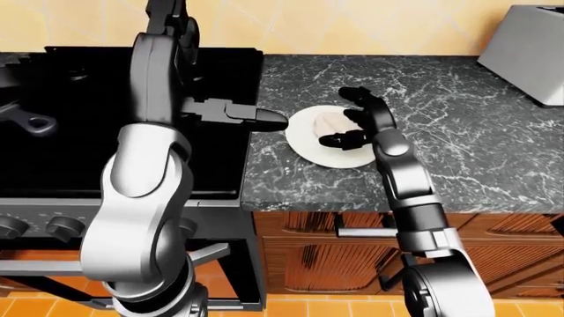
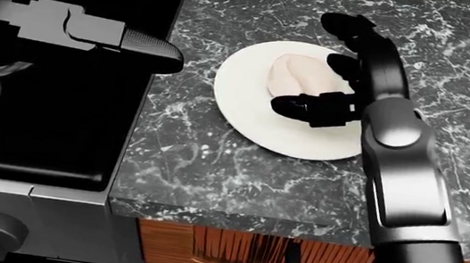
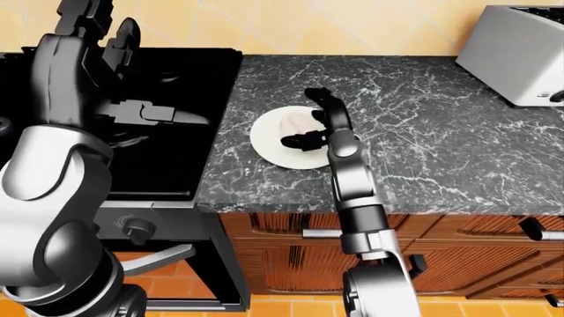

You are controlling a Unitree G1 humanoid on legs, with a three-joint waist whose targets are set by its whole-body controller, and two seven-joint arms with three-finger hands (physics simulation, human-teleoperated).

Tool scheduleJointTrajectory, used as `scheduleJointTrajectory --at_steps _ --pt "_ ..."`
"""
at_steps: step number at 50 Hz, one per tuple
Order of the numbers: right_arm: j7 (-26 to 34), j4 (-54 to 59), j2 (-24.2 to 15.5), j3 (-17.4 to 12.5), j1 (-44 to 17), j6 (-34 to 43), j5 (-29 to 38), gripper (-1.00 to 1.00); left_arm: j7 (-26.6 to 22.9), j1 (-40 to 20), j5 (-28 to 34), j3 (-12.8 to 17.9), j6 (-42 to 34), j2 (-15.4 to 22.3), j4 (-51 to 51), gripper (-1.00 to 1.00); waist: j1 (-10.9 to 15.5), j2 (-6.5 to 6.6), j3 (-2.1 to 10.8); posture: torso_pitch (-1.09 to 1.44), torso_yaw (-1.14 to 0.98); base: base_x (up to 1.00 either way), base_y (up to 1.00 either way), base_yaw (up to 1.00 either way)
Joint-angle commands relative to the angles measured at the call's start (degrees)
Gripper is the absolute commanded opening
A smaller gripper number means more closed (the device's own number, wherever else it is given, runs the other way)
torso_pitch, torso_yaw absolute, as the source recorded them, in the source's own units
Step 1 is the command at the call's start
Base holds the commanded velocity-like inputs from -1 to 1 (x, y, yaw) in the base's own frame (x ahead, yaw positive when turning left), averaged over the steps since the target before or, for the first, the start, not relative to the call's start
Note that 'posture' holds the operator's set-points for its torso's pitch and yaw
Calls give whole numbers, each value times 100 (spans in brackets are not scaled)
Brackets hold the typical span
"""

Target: Pick the chicken breast from the plate and place it in the pan.

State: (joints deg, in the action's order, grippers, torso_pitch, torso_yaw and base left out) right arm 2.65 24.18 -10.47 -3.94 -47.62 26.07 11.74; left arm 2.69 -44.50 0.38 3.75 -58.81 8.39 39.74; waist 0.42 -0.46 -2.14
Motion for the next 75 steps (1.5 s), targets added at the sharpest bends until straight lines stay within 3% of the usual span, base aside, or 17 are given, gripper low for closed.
scheduleJointTrajectory --at_steps 1,19,56,73,75 --pt "-4 -197 -32 -4 -198 -116 35 48 9 -164 17 35 153 32 110 100 3 2 153 0 0 0 0 0" --pt "15 -175 -15 -9 -216 -128 79 17 -1 -150 44 7 194 14 82 100 -1 0 157 0 0 0 0 0" --pt "40 -309 3 -4 -201 -43 110 -18 -36 -152 92 -28 190 -28 90 100 3 -5 158 0 0 0 0 0" --pt "133 -1066 -7 -4 -205 420 142 -56 -52 -149 111 -31 221 -41 65 100 12 -2 139 0 0 0 0 0" --pt "138 -1089 -10 -8 -205 426 142 -68 -54 -154 108 -23 218 -41 63 100 10 -1 136 0 0 0 0 0"
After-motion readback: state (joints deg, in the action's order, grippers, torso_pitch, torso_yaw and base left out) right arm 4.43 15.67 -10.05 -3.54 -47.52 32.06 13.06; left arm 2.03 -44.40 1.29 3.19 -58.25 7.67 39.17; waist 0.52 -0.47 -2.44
